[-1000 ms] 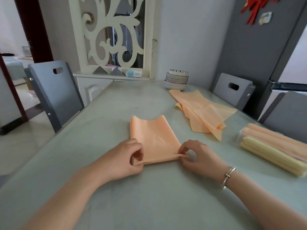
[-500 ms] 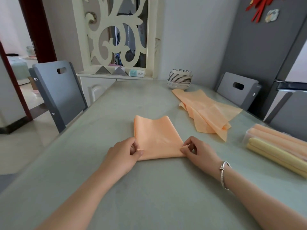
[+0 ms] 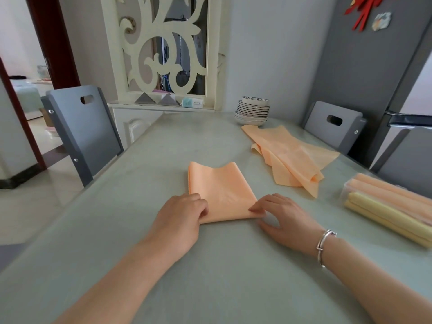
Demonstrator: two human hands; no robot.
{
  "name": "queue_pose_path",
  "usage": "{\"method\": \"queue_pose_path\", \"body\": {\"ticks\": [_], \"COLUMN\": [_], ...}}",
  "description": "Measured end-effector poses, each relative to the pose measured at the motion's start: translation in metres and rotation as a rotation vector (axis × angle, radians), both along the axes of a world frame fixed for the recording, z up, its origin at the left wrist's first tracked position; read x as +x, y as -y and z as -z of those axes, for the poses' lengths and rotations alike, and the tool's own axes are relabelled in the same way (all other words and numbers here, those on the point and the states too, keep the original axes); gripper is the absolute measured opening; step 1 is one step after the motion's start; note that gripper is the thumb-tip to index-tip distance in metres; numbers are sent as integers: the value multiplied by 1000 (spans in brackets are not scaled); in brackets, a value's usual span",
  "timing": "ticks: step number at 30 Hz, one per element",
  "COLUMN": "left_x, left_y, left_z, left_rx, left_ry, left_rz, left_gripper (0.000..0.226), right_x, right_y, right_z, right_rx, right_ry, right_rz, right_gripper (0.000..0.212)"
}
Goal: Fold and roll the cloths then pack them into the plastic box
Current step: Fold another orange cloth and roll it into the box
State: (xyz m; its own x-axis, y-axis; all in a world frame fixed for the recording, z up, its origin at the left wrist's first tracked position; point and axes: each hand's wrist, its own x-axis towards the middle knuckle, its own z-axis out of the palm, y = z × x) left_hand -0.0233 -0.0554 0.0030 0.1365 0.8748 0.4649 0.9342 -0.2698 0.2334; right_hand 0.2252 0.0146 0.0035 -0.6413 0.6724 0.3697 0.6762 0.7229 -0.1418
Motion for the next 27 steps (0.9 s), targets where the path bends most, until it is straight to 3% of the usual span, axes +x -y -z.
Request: {"method": "queue_pose_path", "body": {"ticks": [7, 13, 16, 21, 27], "left_x": [-2, -12, -14, -7, 0], "left_y": [1, -7, -14, -23, -22], "left_z": [-2, 4, 9, 13, 13], "left_rx": [-21, -100, -137, -183, -103], "left_ry": [61, 443, 535, 483, 396], "left_rz": [-30, -174, -224, -320, -347], "left_gripper": [10, 11, 16, 20, 26], "right_x": [-14, -11, -14, -23, -27], "right_y": [-7, -6, -10, -15, -15], "right_z": [2, 1, 6, 7, 6], "right_rx": [-176, -391, -397, -386, -61], "right_ry": [-205, -475, -449, -387, -160], "right_rz": [173, 272, 291, 358, 345], "right_gripper": [17, 5, 3, 14, 19]}}
